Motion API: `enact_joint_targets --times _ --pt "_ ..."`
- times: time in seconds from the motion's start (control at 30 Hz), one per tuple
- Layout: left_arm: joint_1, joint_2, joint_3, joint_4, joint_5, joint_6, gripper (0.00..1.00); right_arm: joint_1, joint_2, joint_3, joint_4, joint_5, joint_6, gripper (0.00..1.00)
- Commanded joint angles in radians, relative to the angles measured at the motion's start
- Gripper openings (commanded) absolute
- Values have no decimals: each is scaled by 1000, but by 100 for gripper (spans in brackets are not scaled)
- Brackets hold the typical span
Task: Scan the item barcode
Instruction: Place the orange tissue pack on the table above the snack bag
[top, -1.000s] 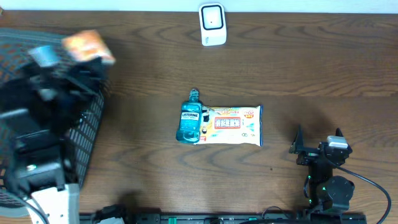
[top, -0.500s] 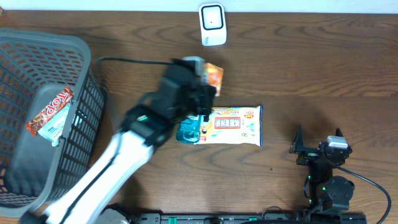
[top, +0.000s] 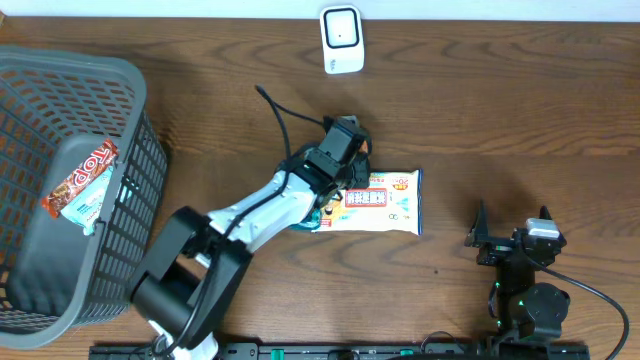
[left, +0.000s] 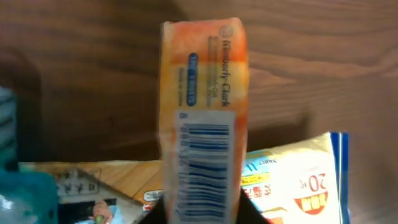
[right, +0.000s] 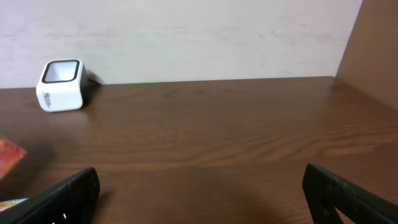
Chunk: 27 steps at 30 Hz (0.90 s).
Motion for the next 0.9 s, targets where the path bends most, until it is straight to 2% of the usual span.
enact_joint_targets --times 0.0,0.03,0.17,0.27,0.33,0.43,0.5,0.67,0.77,0.87 --pt "0 -17 -5 7 -20 -41 43 7 -3 -1 -3 5 -15 99" --pt "0 -24 -4 7 -20 -40 56 7 -3 -1 -3 5 -15 99" --pt "2 -97 11 -12 -20 -29 88 7 -3 -1 -3 5 -15 99" --pt "2 -204 36 -39 -20 4 92 7 -3 -1 -3 5 -15 99" --pt "2 -289 53 -59 -21 68 98 7 -3 -1 -3 5 -15 99" --pt "15 -453 81 -116 -66 184 100 7 -3 -1 -3 5 -15 99" --pt "34 -549 93 -161 -158 210 100 7 -3 -1 -3 5 -15 99" --pt "156 -817 97 -258 -535 238 98 7 -3 -1 -3 5 -15 99" --pt "299 -923 97 -309 -749 237 98 7 -3 -1 -3 5 -15 99" --pt "498 -964 97 -365 -785 160 98 7 -3 -1 -3 5 -15 99"
